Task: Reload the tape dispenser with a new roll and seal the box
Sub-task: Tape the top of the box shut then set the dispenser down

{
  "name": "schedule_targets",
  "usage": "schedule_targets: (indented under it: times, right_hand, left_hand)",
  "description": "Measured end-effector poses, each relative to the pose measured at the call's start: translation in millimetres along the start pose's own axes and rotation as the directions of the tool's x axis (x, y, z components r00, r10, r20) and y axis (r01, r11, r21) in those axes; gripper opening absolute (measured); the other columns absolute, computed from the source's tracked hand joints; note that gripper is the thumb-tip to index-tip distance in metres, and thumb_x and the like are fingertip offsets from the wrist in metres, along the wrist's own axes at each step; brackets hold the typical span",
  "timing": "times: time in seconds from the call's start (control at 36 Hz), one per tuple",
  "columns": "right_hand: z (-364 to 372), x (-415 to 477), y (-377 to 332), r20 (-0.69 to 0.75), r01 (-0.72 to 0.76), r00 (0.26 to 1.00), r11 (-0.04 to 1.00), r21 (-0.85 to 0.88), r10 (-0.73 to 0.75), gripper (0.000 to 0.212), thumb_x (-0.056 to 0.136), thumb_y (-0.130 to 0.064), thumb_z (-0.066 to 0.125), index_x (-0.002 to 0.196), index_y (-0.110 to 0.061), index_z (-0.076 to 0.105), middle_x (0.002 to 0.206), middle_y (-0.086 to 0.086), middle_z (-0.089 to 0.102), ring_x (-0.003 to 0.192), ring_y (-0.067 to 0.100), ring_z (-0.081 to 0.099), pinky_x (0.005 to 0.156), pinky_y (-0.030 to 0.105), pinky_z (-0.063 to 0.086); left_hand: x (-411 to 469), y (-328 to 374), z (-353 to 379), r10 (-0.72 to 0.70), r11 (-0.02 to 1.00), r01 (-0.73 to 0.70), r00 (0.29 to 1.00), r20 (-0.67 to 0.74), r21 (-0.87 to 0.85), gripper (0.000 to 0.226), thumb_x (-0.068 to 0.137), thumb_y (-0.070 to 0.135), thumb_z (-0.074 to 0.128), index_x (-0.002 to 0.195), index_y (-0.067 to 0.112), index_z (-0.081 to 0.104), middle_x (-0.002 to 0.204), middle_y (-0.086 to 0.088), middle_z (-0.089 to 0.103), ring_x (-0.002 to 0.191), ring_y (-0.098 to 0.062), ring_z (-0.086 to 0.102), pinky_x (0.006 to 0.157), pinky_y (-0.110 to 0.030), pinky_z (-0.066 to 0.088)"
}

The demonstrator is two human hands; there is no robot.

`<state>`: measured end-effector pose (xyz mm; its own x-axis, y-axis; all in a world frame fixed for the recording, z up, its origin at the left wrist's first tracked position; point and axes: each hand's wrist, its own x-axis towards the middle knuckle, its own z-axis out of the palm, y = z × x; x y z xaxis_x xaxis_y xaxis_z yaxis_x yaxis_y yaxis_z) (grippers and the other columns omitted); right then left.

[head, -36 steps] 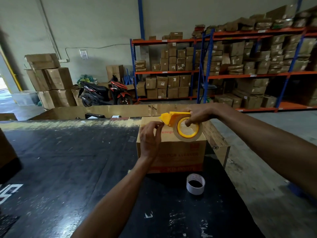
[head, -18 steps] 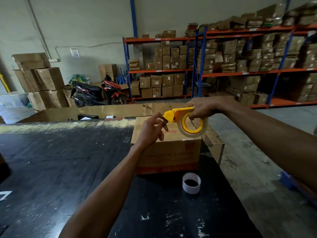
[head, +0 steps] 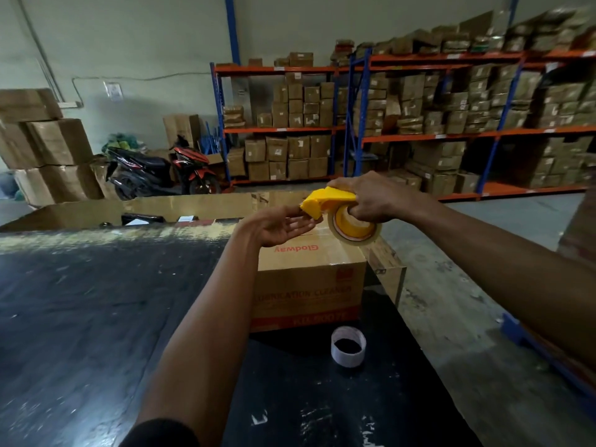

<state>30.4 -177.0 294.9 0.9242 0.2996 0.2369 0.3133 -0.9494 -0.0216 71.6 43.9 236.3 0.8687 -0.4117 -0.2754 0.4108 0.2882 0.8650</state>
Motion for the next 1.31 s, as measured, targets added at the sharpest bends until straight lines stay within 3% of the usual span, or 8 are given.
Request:
schedule_targets:
  times: [0.25, 0.36, 0.47, 0.58, 0.75, 0.86, 1.03, 1.31]
  right_hand:
    - [3, 4, 7, -0.052, 0.005, 0.999, 1.000, -0.021, -0.006, 0.074, 0.091, -0.028, 0.067, 0.157, -0.034, 0.033, 0.083, -0.007, 0.052, 0.066, 0.009, 0.049, 0.053, 0.030, 0.034]
    - [14, 6, 8, -0.042, -0.059, 0.997, 0.998, -0.022, 0.058, 0.072, 0.094, -0.041, 0.061, 0.158, -0.029, 0.032, 0.120, 0.012, 0.067, 0.087, 0.024, 0.060, 0.069, 0.037, 0.046]
    - [17, 0, -1, 0.122, -0.107, 0.987, 0.994, 0.018, 0.104, 0.041, 0.089, -0.038, 0.057, 0.128, -0.024, 0.055, 0.115, 0.011, 0.069, 0.088, 0.023, 0.061, 0.077, 0.042, 0.055]
    - [27, -5, -14, 0.193, -0.181, 0.964, 0.983, -0.028, 0.183, 0.077, 0.091, -0.043, 0.057, 0.157, -0.015, 0.029, 0.132, 0.017, 0.060, 0.110, 0.033, 0.058, 0.084, 0.045, 0.051]
    - [24, -12, -10, 0.299, -0.265, 0.921, 0.964, 0.017, 0.248, 0.060, 0.096, -0.048, 0.053, 0.144, -0.012, 0.048, 0.100, 0.007, 0.055, 0.081, 0.021, 0.054, 0.065, 0.033, 0.043]
    - [41, -8, -14, 0.235, -0.277, 0.932, 0.961, -0.027, 0.275, 0.082, 0.092, -0.061, 0.046, 0.160, -0.021, 0.023, 0.143, 0.021, 0.053, 0.124, 0.040, 0.054, 0.088, 0.042, 0.045]
    - [68, 19, -11, 0.136, -0.266, 0.956, 0.964, 0.019, 0.261, 0.082, 0.090, -0.059, 0.045, 0.159, -0.023, 0.021, 0.145, 0.016, 0.055, 0.121, 0.038, 0.058, 0.091, 0.044, 0.049]
    - [94, 86, 11, 0.218, -0.301, 0.933, 0.952, 0.046, 0.285, 0.039, 0.080, -0.049, 0.066, 0.107, -0.027, 0.049, 0.108, 0.006, 0.061, 0.096, 0.029, 0.058, 0.069, 0.039, 0.041]
  left_hand:
    - [30, 12, 8, 0.038, 0.957, -0.012, 0.996, -0.083, 0.289, 0.013, 0.102, 0.012, 0.058, 0.101, 0.006, 0.069, 0.101, -0.009, 0.073, 0.100, -0.020, 0.072, 0.096, -0.043, 0.058]
    - [52, 17, 4, 0.268, 0.802, -0.240, 0.963, 0.029, 0.546, 0.021, 0.104, 0.013, 0.056, 0.114, 0.005, 0.072, 0.105, -0.011, 0.074, 0.098, -0.019, 0.072, 0.088, -0.036, 0.061]
    - [67, 24, -10, 0.205, 0.625, -0.257, 0.965, 0.162, 0.737, 0.023, 0.100, 0.008, 0.059, 0.115, -0.005, 0.070, 0.104, -0.019, 0.072, 0.101, -0.026, 0.072, 0.095, -0.040, 0.060]
    - [90, 29, -4, 0.107, 0.539, -0.188, 0.982, 0.154, 0.821, 0.019, 0.098, 0.006, 0.062, 0.109, -0.002, 0.074, 0.106, -0.016, 0.076, 0.100, -0.021, 0.074, 0.094, -0.038, 0.061]
    - [111, 35, -12, 0.050, 0.575, -0.137, 0.990, 0.133, 0.807, 0.015, 0.101, 0.008, 0.060, 0.091, 0.004, 0.071, 0.091, -0.010, 0.070, 0.091, -0.019, 0.069, 0.081, -0.028, 0.061]
    - [137, 34, -11, -0.054, 0.620, -0.069, 0.990, 0.131, 0.782, 0.014, 0.101, 0.007, 0.057, 0.100, 0.005, 0.071, 0.093, -0.011, 0.065, 0.090, -0.021, 0.065, 0.081, -0.029, 0.059]
    - [167, 39, -15, -0.002, 0.639, -0.078, 0.995, 0.103, 0.765, 0.014, 0.098, 0.010, 0.061, 0.103, 0.000, 0.069, 0.086, -0.011, 0.064, 0.085, -0.022, 0.066, 0.095, -0.039, 0.056]
    - [217, 2, -59, 0.371, 0.218, -0.283, 0.909, 0.189, 0.934, 0.009, 0.094, 0.017, 0.072, 0.090, 0.014, 0.079, 0.080, -0.009, 0.076, 0.071, -0.015, 0.067, 0.073, -0.035, 0.055]
